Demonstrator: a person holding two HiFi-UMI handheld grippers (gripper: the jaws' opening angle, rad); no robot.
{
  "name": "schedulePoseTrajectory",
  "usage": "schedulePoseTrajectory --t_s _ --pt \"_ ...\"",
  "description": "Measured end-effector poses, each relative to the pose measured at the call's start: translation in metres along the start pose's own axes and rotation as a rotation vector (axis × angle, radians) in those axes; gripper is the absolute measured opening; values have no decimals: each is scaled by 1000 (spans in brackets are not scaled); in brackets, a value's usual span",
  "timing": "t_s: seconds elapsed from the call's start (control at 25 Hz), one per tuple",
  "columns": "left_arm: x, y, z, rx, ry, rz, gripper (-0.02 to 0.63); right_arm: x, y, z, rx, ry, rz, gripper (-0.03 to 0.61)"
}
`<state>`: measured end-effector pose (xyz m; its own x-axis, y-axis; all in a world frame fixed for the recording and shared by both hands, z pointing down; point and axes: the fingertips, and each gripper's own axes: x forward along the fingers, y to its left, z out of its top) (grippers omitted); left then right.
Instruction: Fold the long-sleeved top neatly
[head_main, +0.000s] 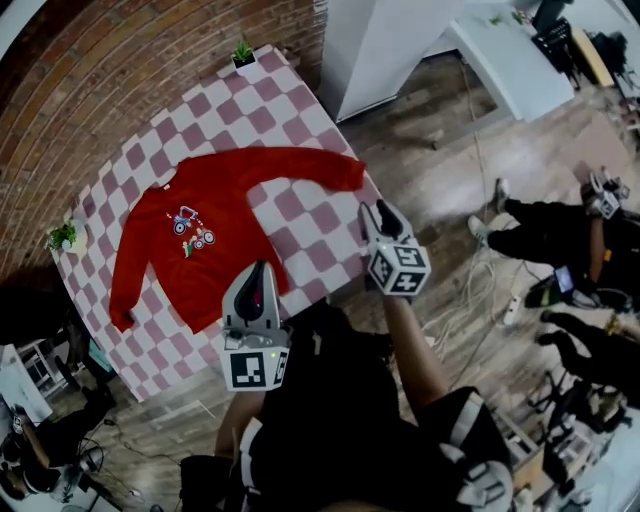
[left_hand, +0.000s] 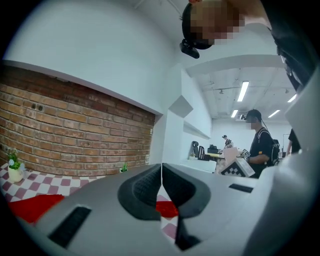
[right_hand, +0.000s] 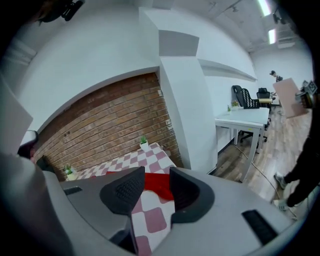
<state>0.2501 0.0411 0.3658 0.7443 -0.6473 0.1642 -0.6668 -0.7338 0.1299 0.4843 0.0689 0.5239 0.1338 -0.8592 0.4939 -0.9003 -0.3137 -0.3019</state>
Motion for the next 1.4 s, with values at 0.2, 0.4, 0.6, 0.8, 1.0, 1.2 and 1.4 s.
schedulePoseTrajectory --t_s 0.2,0.4,0.6,0.8,1.0,1.2,1.4 --pt "32 11 -13 -11 26 -11 11 49 -26 -32 41 96 -38 147" --pt "54 27 -33 10 55 -18 11 88 -51 -59 75 165 -82 144" --pt "77 36 -46 -27 89 -12 11 114 -74 -81 113 220 -123 144" --pt "91 41 -55 -37 103 -19 11 133 -92 -105 160 269 -150 143" --pt "97 43 -63 -56 120 -15 11 143 -102 -120 179 301 -164 144" --pt "100 43 -67 -57 125 -15 11 150 -104 -129 173 333 -168 139" --pt "99 43 -69 -62 133 -10 11 149 -112 -129 115 354 -214 72"
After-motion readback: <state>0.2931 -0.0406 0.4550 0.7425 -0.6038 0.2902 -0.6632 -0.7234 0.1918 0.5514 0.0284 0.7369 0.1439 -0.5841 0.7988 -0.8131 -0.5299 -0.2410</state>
